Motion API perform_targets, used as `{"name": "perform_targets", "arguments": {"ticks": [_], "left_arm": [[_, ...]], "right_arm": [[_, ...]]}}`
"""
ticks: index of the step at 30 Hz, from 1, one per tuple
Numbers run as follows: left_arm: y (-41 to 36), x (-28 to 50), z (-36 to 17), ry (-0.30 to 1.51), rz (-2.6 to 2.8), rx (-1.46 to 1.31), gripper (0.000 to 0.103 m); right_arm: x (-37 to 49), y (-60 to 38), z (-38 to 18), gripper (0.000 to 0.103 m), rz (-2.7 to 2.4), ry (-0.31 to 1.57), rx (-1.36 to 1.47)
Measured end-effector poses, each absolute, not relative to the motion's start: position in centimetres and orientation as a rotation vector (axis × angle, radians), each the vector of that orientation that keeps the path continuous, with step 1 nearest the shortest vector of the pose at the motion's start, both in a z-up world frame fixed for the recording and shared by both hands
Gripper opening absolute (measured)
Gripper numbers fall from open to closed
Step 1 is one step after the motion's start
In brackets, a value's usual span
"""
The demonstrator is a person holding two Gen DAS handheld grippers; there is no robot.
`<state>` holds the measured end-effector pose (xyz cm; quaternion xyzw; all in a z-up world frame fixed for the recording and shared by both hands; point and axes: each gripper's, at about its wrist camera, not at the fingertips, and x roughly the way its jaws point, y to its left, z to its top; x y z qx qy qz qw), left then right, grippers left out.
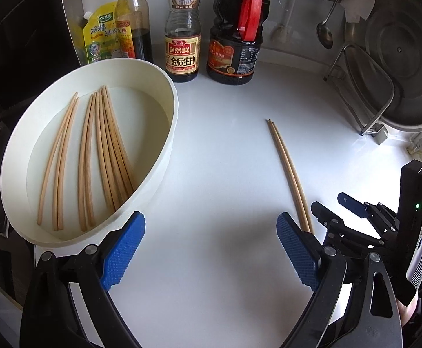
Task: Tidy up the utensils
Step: 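Move both open grippers back toward the last two chopsticks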
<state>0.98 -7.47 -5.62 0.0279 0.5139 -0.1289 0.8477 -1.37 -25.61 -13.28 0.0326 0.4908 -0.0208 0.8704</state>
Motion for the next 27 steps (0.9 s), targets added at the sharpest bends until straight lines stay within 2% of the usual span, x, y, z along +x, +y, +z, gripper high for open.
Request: {"name": "perform_targets", "arguments": {"ticks": [24,27], "left_arm": [[-10.1,1.8,-7.4,1.112,-0.269,0.066,0.09],[-10.6,2.0,-7.7,1.118,-0.272,0.067,0.09]], "right_arm": [[-0.6,-24.6,-15.0,0.053,-0.002,1.001,-0.033],[-0.5,-24.7,-15.0,0.05,0.026,1.001,-0.028]]}}
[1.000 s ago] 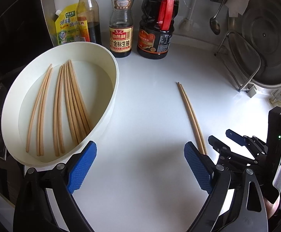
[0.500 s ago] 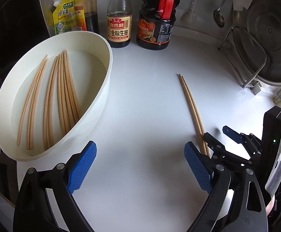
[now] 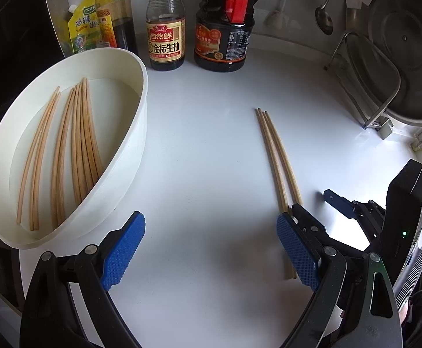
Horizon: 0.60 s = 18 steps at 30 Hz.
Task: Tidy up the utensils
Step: 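Close the left gripper on one chopstick while the right gripper grasps the other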
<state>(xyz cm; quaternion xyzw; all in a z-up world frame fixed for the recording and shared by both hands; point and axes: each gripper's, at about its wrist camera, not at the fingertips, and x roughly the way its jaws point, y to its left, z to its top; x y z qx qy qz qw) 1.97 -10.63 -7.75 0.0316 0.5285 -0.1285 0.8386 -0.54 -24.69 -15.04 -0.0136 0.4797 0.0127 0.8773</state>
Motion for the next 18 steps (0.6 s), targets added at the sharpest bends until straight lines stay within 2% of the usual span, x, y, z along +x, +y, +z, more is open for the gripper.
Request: {"name": "perform_targets", "arguments": {"ticks": [3,5,7,10,18], "left_arm": [[-11.1,2.0,-8.0,1.124,-0.28,0.072,0.09],[-11.5,1.9,-8.1,1.123,-0.285,0.081,0.09],[-11.9,1.9,-8.1,1.123,-0.284,0.091,0.09],[-12.4,1.9,-8.3,1.123,-0.279,0.1,0.09],[-14.4,2.3,-8.9,1.123,-0.277,0.1,0.09]], "right_arm": [[-0.5,-24.4,-15.0,0.037,0.064,0.991,-0.055],[-0.5,-24.4,-14.9,0.023,0.075,0.986,-0.065],[-0.4,-24.5,-14.8,0.02,0.082,0.986,-0.066],[-0.5,-24.9,-14.8,0.006,0.077,0.984,-0.069],[-1.6,-27.4,-15.0,0.006,0.034,0.977,-0.027]]}}
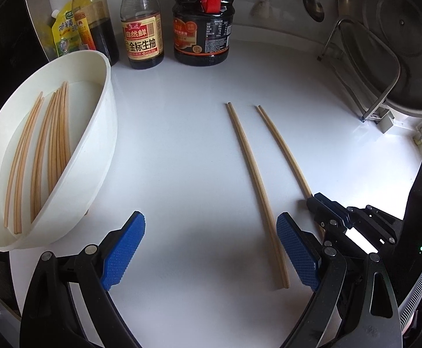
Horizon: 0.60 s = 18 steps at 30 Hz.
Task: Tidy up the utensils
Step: 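Close the left gripper on one chopstick while the right gripper grasps the other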
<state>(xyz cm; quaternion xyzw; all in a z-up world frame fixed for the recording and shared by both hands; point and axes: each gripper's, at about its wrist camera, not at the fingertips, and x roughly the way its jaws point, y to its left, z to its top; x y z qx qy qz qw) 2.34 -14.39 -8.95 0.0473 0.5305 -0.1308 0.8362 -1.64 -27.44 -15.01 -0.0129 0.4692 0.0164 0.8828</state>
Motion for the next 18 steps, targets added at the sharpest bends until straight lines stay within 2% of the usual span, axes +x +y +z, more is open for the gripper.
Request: {"name": "perform_targets", "arguments": {"ticks": [15,18], "left_arm": [[-17.8,3.6,-12.7,1.134,-0.246,0.116,0.09],[-17.9,3.6,-13.1,1.133,-0.243,0.118,0.09]], "right_arm": [[-3.4,-32.2,-14.8,0.006,-0.053,0.975,0.021],[-3.2,-32.2,-14.8,0.009,-0.055,0.975,0.024]]}}
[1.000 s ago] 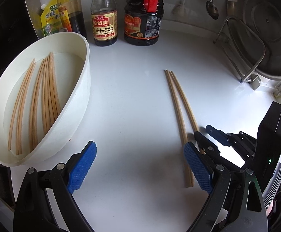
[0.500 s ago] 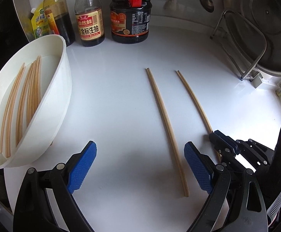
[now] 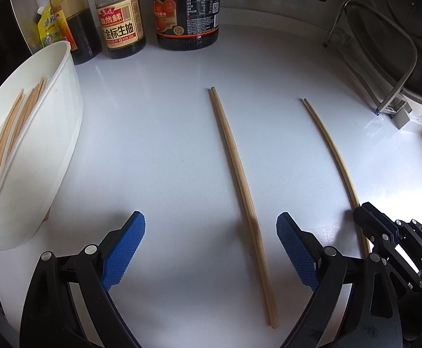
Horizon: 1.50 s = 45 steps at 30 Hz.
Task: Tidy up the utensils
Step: 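Close the left gripper on one chopstick while the right gripper grasps the other, then carry the chopstick in the left gripper over the basin while the right gripper carries its own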
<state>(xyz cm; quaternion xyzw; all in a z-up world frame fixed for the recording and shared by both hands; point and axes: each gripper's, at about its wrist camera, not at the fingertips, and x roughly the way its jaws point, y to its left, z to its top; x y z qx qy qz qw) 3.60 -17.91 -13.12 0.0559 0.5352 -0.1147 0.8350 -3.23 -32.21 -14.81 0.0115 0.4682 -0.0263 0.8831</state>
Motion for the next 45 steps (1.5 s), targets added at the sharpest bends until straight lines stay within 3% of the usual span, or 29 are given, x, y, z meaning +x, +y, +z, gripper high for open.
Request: {"name": "perform_targets", "arguments": {"ticks": [3,4,5,15,17,19,22,24,26,28,37,45], "left_arm": [[-18.0,3.7,-13.4,1.135,-0.242,0.128,0.09],[-18.0,3.7,-13.5,1.136,-0.241,0.131,0.09],[-18.0,3.7,-13.6,1.135,-0.237,0.135,0.09],[-18.7,3.7,-14.2,1.113,-0.189,0.196,0.09],[-18.8,3.5,-14.2,1.105,-0.199,0.194,0.087],[-19.0,3.3,-14.0,1.099,-0.221,0.182,0.074],[-19.5,3.0,-13.8,1.095,-0.251,0.173,0.063],[-19.8,2.7,-13.7,1.087,-0.268,0.181,0.048],[-20.1,2.5,-13.6,1.083,-0.281,0.188,0.03],[-20.2,2.4,-13.5,1.078,-0.28,0.199,0.009],[-18.7,2.9,-12.5,1.112,-0.342,0.139,0.007],[-14.7,3.6,-6.7,1.04,-0.393,0.072,0.007]], "right_arm": [[-3.2,-32.4,-14.8,0.024,-0.056,0.973,0.024],[-3.2,-32.5,-14.8,0.037,-0.058,0.973,0.025],[-3.3,-32.6,-14.9,0.042,-0.062,0.974,0.027],[-2.9,-32.6,-15.1,0.042,-0.074,0.952,0.007],[-2.7,-32.4,-15.1,0.042,-0.067,0.95,-0.004],[-2.4,-32.3,-15.1,0.041,-0.058,0.952,-0.011],[-2.2,-32.2,-15.2,0.041,-0.048,0.955,-0.014],[-2.2,-32.0,-15.1,0.034,-0.037,0.954,-0.017],[-2.2,-31.6,-15.1,0.01,-0.036,0.953,-0.035],[-2.1,-31.4,-15.1,0.006,-0.038,0.96,-0.049],[-2.2,-32.4,-14.1,0.006,-0.039,0.981,0.106],[-2.0,-29.8,-9.2,0.006,-0.02,0.915,0.15]]}}
